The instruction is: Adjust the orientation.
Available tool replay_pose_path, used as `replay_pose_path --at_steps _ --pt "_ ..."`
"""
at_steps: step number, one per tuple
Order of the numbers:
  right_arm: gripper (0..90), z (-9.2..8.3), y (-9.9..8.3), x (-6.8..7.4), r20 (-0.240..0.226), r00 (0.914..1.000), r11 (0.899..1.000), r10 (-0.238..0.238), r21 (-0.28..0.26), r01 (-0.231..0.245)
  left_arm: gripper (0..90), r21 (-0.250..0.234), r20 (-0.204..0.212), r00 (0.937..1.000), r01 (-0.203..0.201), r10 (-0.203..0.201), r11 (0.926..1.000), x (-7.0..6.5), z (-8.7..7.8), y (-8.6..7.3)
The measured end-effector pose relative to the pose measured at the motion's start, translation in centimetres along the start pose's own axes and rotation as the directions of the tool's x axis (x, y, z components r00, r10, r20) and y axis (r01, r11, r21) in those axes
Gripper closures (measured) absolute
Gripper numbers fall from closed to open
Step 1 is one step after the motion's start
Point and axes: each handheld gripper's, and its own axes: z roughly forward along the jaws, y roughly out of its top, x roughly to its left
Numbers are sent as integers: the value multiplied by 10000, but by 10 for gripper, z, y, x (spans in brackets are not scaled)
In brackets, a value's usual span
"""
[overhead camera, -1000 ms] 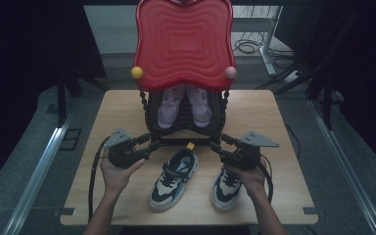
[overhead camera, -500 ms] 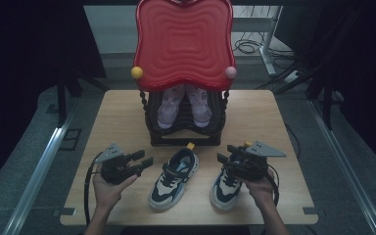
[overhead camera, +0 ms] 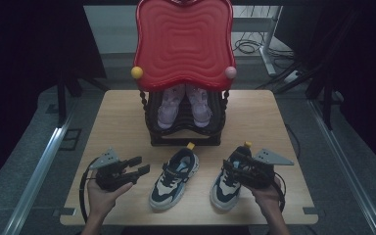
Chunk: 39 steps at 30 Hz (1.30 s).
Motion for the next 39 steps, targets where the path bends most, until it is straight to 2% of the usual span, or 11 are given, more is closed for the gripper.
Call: replay_pose_path --at_steps 4,10,11,13,16,20,24,28,30,35,39 --pt "454 -1 -3 -1 26 10000 10000 -32 87 32 498 291 120 9999 -36 32 9996 -3 0 -2" --pt "456 -7 -4 -8 290 9994 9997 210 88 -212 743 1011 842 9958 -432 348 9939 -19 8 -6" --pt "456 -7 -4 -8 290 9994 9997 210 88 -212 743 1127 953 9948 -453 346 9926 -21 10 -7" --pt "455 -8 -2 -8 349 9991 9996 256 91 -260 829 1419 1087 9934 -531 377 9885 -29 16 -10" --pt "455 -8 -2 -9 366 9990 9996 239 110 -243 880 1496 1260 9914 -547 358 9872 -32 18 -10" --pt "455 -8 -3 -9 406 9989 9995 242 173 -249 900 1612 1488 9886 -465 223 9858 -36 20 -12" --pt "454 -7 -3 -11 441 9987 9995 273 173 -280 900 1858 1855 9826 -479 129 9814 -44 29 -15" --pt "454 -6 -3 -11 424 9988 9994 258 214 -267 900 2200 2076 9782 -539 72 9740 -54 43 -21" --pt "454 -6 -3 -11 450 9987 9995 240 209 -250 900 2449 2186 9757 -663 115 9673 -58 50 -24" --pt "453 -4 -3 -11 477 9985 9994 254 211 -264 900 2571 1970 9804 -564 48 9647 -65 60 -30" --pt "451 -1 -3 -10 457 9988 9994 193 280 -206 900 2750 2023 9793 -467 -103 9603 -67 65 -34"
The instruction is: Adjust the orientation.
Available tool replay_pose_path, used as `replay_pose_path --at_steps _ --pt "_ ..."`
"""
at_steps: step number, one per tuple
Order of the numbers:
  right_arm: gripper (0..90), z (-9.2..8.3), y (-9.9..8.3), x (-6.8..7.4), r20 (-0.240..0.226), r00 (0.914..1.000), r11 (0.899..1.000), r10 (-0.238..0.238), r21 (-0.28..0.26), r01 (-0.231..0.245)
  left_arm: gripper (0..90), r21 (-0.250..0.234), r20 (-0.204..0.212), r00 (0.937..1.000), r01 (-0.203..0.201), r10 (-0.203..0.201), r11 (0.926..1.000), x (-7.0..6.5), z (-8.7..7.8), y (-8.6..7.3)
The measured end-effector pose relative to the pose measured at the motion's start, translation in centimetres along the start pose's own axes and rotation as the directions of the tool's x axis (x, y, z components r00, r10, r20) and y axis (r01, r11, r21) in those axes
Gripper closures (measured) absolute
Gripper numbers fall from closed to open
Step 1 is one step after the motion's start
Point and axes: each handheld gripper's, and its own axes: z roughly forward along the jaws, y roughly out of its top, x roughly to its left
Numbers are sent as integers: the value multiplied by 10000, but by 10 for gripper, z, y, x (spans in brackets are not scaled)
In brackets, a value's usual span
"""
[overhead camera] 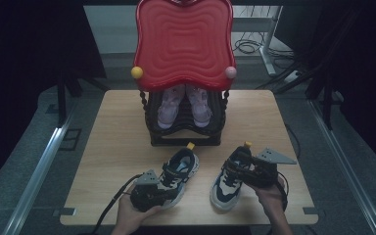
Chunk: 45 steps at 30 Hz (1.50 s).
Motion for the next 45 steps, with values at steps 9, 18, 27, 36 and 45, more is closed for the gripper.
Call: replay_pose_path --at_steps 9,18,27,36,45 --pt "450 0 0 -1 40 10000 10000 50 7 -50 900 359 -216 9997 -90 98 9993 -5 15 -4" --pt "449 1 -1 -2 86 9999 10000 88 38 -89 900 692 -219 9998 -11 26 9976 -5 25 -8" --pt "448 3 -2 -1 59 10000 9999 73 128 -74 900 1026 -413 9991 6 37 9947 -5 31 -10" --pt "447 4 -3 -1 51 9999 9998 89 158 -89 900 1112 -478 9988 117 -64 9937 -2 30 -11" --pt "447 2 -2 -3 108 9999 9999 130 78 -131 900 1209 -615 9980 248 -174 9924 6 21 -11"
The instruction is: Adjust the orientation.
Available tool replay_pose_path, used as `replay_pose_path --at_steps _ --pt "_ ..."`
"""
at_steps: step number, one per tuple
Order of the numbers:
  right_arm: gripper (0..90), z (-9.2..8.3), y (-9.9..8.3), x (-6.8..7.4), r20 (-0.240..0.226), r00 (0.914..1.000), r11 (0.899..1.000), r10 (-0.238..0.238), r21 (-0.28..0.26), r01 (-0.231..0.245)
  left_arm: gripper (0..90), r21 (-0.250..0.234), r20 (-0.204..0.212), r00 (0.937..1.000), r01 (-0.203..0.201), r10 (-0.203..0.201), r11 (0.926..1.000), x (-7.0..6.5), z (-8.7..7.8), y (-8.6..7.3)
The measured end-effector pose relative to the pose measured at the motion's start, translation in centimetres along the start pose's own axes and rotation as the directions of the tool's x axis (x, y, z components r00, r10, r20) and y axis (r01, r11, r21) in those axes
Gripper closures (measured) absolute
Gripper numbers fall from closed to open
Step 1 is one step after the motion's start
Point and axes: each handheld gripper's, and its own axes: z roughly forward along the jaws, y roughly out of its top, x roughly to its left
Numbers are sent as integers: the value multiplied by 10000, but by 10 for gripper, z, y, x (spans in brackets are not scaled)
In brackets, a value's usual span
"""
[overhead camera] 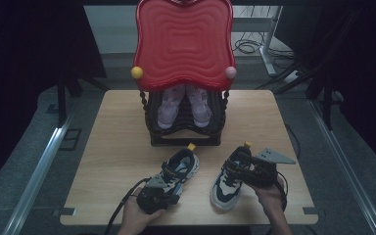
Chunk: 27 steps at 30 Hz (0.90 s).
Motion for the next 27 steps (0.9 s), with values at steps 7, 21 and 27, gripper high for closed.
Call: replay_pose_path --at_steps 7,21,27 --pt "447 -1 0 0 14 10000 10000 9 -26 -9 900 86 37 9999 161 -161 9998 7 -6 -1" --pt "446 -1 0 -1 16 10000 10000 -1 -36 1 900 88 -71 9995 321 -320 9994 19 -14 -3" --pt "447 -2 1 -1 48 10000 10000 -11 -77 11 900 7 -116 9991 398 -398 9992 23 -17 -4"
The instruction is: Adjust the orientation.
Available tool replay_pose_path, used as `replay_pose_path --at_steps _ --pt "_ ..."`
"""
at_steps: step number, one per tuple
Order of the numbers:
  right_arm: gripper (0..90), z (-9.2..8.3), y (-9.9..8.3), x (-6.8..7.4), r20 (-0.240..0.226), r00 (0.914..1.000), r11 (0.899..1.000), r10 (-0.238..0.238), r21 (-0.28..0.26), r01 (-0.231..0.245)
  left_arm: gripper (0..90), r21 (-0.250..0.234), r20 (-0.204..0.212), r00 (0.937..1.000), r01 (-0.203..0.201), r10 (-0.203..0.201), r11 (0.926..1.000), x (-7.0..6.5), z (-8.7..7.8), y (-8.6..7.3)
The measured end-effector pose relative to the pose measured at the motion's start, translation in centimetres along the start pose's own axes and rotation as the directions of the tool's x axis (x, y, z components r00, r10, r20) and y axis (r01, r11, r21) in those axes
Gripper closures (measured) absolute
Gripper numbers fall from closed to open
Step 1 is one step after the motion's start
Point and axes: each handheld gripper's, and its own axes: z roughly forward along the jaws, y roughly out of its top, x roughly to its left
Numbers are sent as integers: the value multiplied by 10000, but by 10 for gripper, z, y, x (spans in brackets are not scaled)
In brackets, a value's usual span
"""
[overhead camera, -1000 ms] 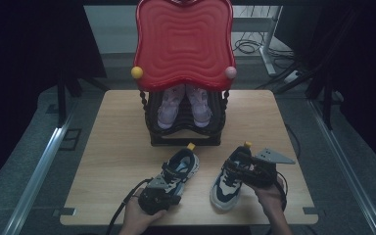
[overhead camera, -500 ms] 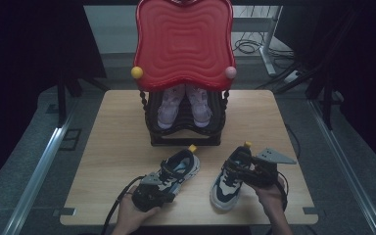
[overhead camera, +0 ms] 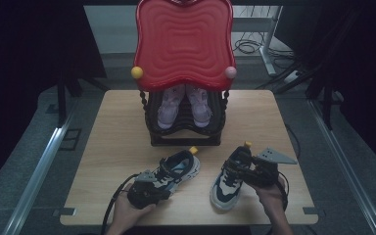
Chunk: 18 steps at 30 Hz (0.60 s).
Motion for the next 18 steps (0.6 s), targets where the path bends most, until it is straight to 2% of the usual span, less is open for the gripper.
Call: replay_pose_path --at_steps 13,18 --pt "447 0 0 0 -7 10000 10000 3 1 -3 900 -112 -137 9995 265 -267 9996 12 -9 -1" --pt "447 -1 0 0 -27 10000 10000 1 14 -1 900 -225 -363 9989 300 -308 9993 16 -12 -3"
